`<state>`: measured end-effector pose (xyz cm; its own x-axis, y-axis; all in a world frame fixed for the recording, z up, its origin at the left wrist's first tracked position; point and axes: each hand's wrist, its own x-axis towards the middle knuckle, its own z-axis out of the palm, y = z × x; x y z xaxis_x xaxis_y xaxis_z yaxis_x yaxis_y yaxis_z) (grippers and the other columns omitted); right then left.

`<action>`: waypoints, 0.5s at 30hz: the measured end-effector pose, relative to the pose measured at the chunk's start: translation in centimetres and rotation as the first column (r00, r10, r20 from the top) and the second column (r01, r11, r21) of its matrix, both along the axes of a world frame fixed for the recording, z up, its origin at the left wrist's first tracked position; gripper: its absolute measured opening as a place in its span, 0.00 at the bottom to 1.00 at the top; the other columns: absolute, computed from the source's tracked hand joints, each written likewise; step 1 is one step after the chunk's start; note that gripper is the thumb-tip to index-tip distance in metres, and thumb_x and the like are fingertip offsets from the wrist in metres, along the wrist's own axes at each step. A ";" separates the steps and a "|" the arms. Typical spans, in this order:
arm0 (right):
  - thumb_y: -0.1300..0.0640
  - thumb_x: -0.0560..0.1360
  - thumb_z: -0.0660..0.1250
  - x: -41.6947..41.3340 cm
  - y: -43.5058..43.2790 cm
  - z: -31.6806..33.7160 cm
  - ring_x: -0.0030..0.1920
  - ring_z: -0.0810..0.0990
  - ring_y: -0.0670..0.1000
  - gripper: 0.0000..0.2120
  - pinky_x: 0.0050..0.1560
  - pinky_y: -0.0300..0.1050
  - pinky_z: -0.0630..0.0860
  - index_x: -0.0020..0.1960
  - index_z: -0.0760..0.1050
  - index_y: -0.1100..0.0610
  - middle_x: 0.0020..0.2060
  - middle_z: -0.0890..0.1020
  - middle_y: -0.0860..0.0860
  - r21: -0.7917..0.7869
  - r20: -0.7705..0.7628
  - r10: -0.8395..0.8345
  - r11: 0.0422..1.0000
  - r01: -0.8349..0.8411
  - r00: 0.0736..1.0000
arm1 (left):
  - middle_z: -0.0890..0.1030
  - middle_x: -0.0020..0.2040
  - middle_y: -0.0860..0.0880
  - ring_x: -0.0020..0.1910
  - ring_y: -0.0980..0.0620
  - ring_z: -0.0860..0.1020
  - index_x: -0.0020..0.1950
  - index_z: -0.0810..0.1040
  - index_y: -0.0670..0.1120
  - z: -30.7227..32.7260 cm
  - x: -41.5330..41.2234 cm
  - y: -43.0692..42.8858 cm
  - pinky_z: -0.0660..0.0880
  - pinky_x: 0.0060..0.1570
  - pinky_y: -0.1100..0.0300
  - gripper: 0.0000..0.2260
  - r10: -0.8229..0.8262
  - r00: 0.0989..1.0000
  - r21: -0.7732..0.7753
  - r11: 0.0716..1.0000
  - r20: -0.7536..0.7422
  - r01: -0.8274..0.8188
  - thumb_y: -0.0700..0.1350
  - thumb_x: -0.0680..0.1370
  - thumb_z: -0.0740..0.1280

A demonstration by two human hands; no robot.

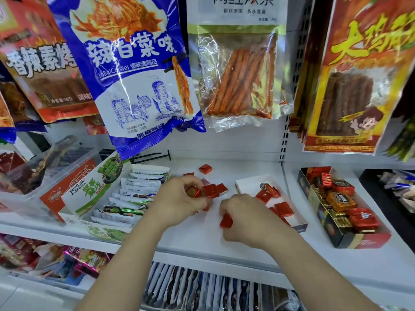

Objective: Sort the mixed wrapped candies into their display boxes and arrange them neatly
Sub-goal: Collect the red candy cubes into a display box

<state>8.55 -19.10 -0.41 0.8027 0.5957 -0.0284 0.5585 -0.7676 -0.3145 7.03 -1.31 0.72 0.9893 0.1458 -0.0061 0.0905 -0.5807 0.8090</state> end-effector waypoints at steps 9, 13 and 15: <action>0.52 0.71 0.70 1.4 -8.0 1.9 0.46 0.78 0.48 0.13 0.40 0.39 0.75 0.56 0.78 0.50 0.48 0.80 0.48 0.094 -0.064 -0.278 0.954 0.283 0.958 | 0.80 0.43 0.51 0.39 0.55 0.78 0.45 0.81 0.56 -1.0 2.1 -6.6 0.78 0.41 0.57 0.13 -0.205 0.974 0.145 0.971 0.097 0.190 0.55 0.63 0.75; 0.54 0.71 0.69 1.4 -8.8 1.4 0.44 0.80 0.48 0.09 0.40 0.40 0.76 0.51 0.77 0.52 0.44 0.82 0.49 0.126 -0.087 -0.246 0.958 0.256 0.965 | 0.74 0.49 0.51 0.43 0.56 0.74 0.49 0.80 0.57 -1.1 2.9 -9.4 0.69 0.39 0.66 0.14 -0.193 0.976 0.231 0.959 0.104 0.165 0.56 0.66 0.77; 0.53 0.70 0.71 1.4 -9.2 1.2 0.44 0.80 0.47 0.09 0.41 0.40 0.77 0.49 0.76 0.53 0.43 0.82 0.48 0.167 -0.116 -0.258 0.947 0.275 0.959 | 0.73 0.51 0.51 0.45 0.56 0.74 0.52 0.79 0.56 -1.3 3.2 -10.3 0.70 0.43 0.65 0.14 -0.211 0.972 0.243 0.953 0.102 0.181 0.54 0.68 0.75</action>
